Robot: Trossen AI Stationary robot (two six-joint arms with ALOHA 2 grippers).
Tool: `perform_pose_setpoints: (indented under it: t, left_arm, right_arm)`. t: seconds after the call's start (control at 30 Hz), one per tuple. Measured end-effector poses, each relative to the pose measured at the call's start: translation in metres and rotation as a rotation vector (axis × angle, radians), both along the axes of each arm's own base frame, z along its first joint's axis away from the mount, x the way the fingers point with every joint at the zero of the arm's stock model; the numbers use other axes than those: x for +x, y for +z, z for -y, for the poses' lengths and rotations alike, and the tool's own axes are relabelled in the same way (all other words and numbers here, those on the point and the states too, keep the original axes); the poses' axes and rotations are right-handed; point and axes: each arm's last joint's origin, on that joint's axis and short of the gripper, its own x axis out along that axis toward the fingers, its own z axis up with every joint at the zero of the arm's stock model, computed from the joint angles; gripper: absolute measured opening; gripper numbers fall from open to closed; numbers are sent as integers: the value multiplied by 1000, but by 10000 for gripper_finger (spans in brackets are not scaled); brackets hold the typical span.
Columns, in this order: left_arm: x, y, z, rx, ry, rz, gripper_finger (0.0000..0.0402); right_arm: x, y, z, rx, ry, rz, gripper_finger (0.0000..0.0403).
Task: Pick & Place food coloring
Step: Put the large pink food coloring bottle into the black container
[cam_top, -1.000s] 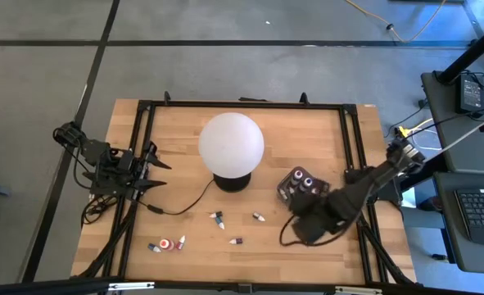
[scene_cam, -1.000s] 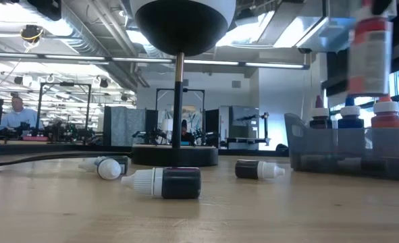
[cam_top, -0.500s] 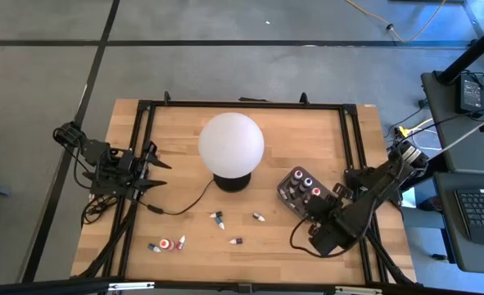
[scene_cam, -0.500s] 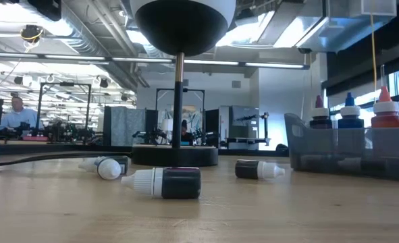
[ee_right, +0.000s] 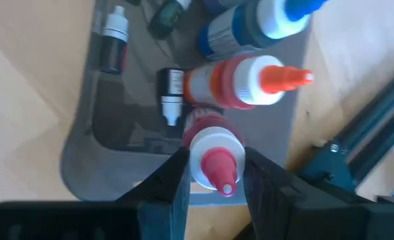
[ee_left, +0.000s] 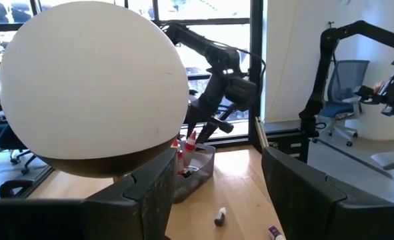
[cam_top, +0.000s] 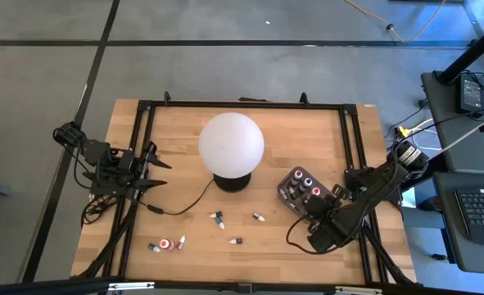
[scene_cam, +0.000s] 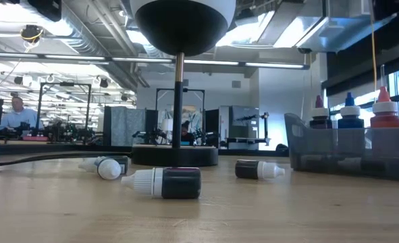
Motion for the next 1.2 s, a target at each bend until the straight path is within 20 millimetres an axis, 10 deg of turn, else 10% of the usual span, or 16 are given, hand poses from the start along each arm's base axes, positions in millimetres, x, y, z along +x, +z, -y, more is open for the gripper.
perform_pose_setpoints:
  t: [1.2]
  left_arm:
    - [0, -1, -1, -22, 39, -10, 218]
  right_arm:
    - [12, -14, 26, -21, -50, -41, 150]
